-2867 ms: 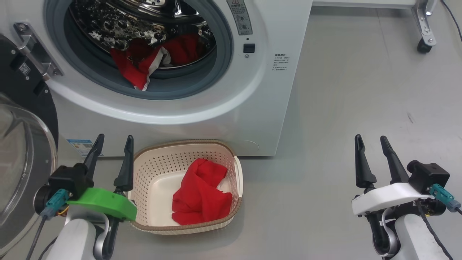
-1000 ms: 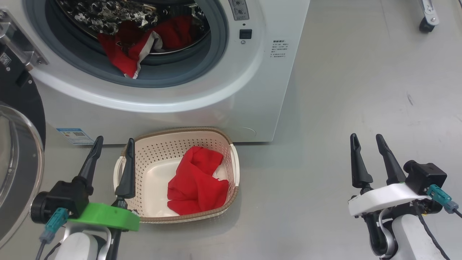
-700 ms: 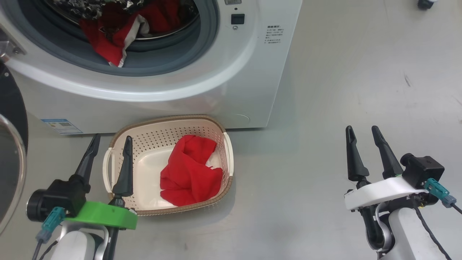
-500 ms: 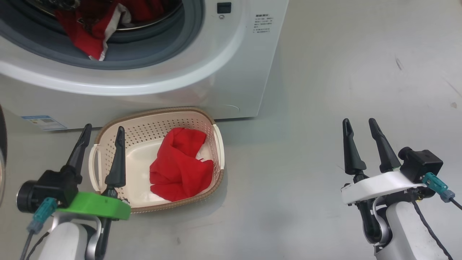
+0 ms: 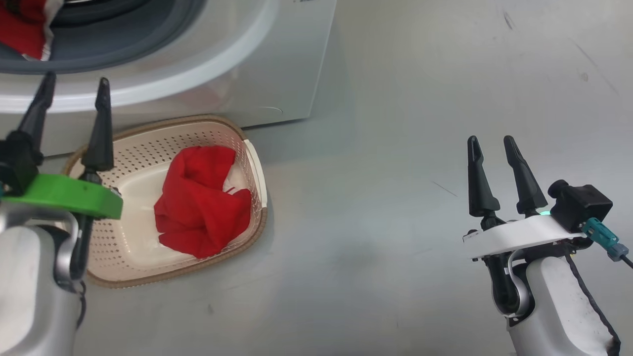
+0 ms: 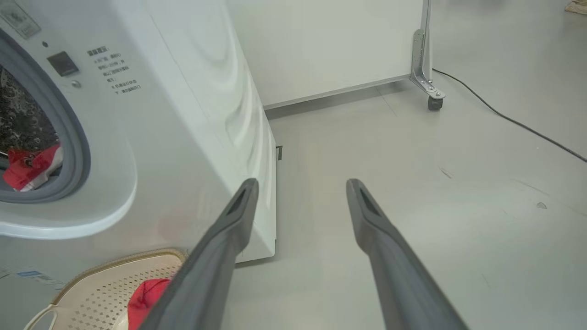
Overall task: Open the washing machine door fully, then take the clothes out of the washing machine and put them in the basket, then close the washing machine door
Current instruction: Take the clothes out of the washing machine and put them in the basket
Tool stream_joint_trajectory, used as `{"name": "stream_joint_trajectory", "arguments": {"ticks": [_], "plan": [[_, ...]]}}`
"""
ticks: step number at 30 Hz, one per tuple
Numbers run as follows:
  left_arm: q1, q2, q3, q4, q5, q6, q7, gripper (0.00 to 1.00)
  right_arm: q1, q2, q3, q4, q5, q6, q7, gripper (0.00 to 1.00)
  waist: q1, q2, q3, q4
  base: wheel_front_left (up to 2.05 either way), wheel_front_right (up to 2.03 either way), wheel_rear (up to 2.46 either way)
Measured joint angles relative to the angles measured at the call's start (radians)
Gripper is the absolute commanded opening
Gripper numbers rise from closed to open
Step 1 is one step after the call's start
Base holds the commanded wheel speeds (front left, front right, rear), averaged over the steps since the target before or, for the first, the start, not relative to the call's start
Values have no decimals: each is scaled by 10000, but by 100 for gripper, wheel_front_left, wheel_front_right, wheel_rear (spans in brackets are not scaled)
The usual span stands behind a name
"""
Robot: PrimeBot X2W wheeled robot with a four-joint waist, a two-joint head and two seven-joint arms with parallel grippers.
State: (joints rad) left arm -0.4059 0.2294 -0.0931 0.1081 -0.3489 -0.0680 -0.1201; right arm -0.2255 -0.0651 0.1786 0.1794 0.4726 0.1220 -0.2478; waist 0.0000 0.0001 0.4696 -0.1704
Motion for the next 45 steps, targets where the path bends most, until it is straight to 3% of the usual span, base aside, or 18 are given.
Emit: {"name": "stream_joint_trajectory", "arguments": {"ticks": [10,25,35,45], "plan": [[-2080,995,606,940,270,380,1310,100,-509,67,84,-100,184,0,0,100,0,0,1023,-738,0,0,0],[-4591,2504,-291,2784,2132,360,2964,100,-900,169,96,-146,286,0,0,100,1,0,2080,-1378,0,0,0],[-6116,2775,46,3766,2257,556,3568,100,-1083,196,255,-136,286,0,0,100,1,0,2564,-1651,0,0,0],[-6701,2851,-370,4761,2719,677,3639,100,-1152,209,174,-111,274,2,0,100,0,0,2947,-1790,0,0,0]]}}
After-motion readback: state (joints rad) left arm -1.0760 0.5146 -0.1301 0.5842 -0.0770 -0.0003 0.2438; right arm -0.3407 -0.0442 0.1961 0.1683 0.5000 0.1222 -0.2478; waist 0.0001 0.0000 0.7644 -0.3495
